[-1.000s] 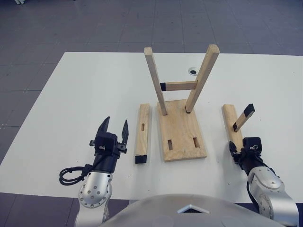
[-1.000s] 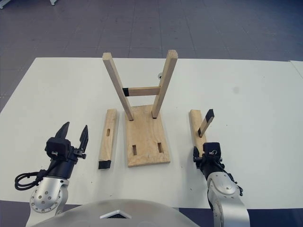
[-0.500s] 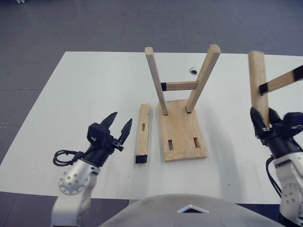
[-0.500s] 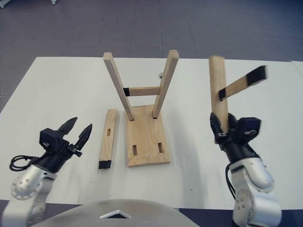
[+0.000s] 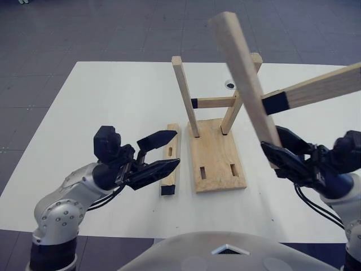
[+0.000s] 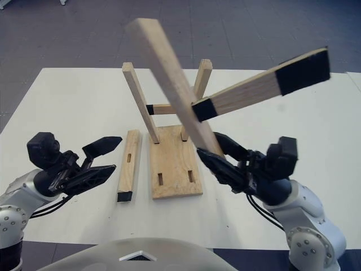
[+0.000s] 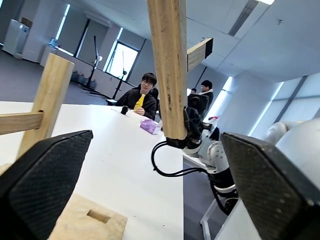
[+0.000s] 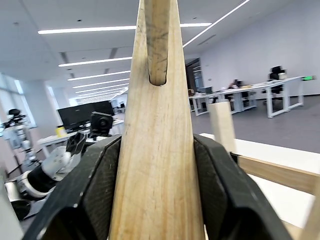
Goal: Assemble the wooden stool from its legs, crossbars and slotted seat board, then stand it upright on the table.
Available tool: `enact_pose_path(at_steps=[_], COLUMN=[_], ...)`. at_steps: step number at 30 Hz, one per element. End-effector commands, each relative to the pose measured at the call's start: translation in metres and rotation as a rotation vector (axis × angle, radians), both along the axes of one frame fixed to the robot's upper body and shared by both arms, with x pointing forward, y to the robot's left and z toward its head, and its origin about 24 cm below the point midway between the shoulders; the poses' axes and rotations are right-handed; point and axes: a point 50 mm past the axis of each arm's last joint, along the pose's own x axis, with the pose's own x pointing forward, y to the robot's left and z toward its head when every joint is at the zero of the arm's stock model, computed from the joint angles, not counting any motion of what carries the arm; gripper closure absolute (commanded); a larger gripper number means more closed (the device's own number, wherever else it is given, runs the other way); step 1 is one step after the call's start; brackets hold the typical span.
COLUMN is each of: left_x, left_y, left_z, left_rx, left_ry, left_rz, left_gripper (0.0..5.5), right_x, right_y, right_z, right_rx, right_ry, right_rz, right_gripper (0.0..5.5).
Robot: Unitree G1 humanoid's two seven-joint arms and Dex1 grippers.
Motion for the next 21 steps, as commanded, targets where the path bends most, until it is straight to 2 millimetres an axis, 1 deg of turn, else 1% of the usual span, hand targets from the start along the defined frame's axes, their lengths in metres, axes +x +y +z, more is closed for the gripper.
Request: enact_pose_path(at_steps=[1, 5, 9, 13, 17, 20, 21], left_x=[0.008, 0.008, 0.008, 0.009, 0.004, -0.004, -0.006], left_y=[-0.013, -0.022, -0.026, -0.032, -0.041, -0.050, -0.052], left_z=[0.004, 0.002, 0.001, 0.004, 0.008, 0.003, 0.002], left_rx=[-0.080, -0.095, -0.096, -0.107, -0.101, -0.057, -0.050], left_ry=[0.060, 0.081, 0.076, 0.024, -0.094, -0.149, -0.165], left_rz=[-0.086, -0.137, -0.141, -0.107, -0.055, -0.098, -0.106], left_gripper=[0.67, 0.67, 0.67, 0.67, 0.67, 0.67, 0.80], right_x=[0.004, 0.006, 0.004, 0.001, 0.000, 0.000, 0.001], right_y=[0.015, 0.027, 0.036, 0.044, 0.052, 0.056, 0.057], right_z=[-0.001, -0.003, -0.006, -0.007, -0.010, -0.011, -0.011], right_rx=[-0.036, -0.048, -0.086, -0.073, -0.059, -0.041, -0.035], right_ry=[-0.043, -0.058, -0.073, -0.067, -0.044, -0.032, -0.031], right_rz=[0.081, 0.122, 0.146, 0.178, 0.195, 0.200, 0.202], right_gripper=[3.44, 3.44, 3.44, 3.44, 3.44, 3.44, 3.44])
